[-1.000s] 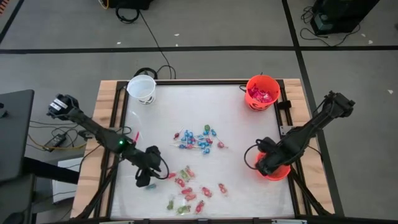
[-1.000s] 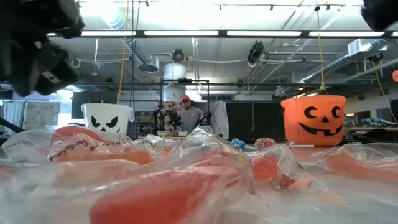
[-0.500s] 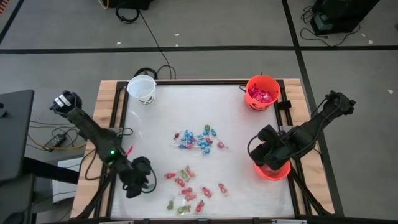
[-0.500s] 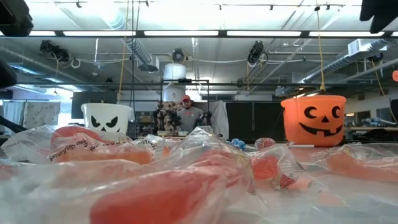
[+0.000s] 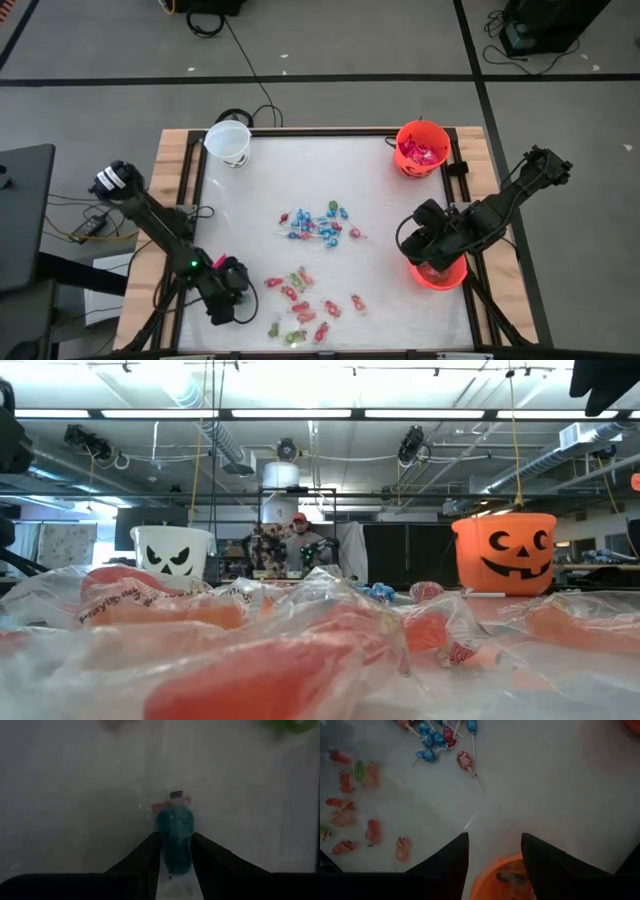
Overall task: Sort candy by brand, put in halloween buckets
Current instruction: Put the blue gummy into the bottom orange bucket
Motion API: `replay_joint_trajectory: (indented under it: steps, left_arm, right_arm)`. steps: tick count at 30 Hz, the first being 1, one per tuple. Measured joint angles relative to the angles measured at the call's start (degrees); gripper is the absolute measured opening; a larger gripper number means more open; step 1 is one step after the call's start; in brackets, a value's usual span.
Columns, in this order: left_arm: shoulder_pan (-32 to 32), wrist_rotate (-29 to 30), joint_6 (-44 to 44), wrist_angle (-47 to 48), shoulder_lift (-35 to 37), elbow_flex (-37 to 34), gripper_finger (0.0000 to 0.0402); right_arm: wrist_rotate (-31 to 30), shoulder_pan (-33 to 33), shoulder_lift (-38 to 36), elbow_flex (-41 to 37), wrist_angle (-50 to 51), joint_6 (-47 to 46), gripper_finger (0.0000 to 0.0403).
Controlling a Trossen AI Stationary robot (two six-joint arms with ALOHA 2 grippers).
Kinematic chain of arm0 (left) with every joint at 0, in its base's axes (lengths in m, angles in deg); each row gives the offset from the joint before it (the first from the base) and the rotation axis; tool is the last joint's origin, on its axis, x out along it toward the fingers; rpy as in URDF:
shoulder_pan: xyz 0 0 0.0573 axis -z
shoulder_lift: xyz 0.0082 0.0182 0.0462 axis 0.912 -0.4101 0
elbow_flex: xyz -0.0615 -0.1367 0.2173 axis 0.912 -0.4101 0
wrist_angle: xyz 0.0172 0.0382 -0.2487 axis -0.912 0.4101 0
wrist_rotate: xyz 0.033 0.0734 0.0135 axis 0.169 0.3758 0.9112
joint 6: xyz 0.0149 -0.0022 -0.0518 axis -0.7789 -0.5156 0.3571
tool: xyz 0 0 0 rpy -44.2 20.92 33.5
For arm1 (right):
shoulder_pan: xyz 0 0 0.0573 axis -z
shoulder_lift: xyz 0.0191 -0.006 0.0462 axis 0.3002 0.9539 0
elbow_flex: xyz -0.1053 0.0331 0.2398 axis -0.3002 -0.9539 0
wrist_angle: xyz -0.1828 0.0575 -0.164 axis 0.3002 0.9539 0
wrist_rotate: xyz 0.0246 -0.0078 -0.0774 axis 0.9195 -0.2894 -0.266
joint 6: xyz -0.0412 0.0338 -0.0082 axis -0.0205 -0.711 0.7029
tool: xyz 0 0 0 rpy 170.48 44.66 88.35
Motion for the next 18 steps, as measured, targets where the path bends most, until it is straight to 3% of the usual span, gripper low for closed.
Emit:
replay_joint_trajectory:
  steps: [6,10,18]
  left_arm:
    - [-0.4,-1.4,0.4,-2.9,-1.1,0.0,0.0016]
    - [-0.3,0.1,1.5,-1.5,1.4,-0.2,0.0012]
    - [-3.8,11.0,1.0,-0.7,10.3,-0.5,0.0002]
  right_arm:
    - [-1.5,0.2,0.0,0.0,-1.9,0.4,0.0191]
    - [-3.7,0.2,0.0,0.0,-7.4,3.3,0.0191]
    - [-9.7,0.7,0.0,0.0,-23.9,15.4,0.0191]
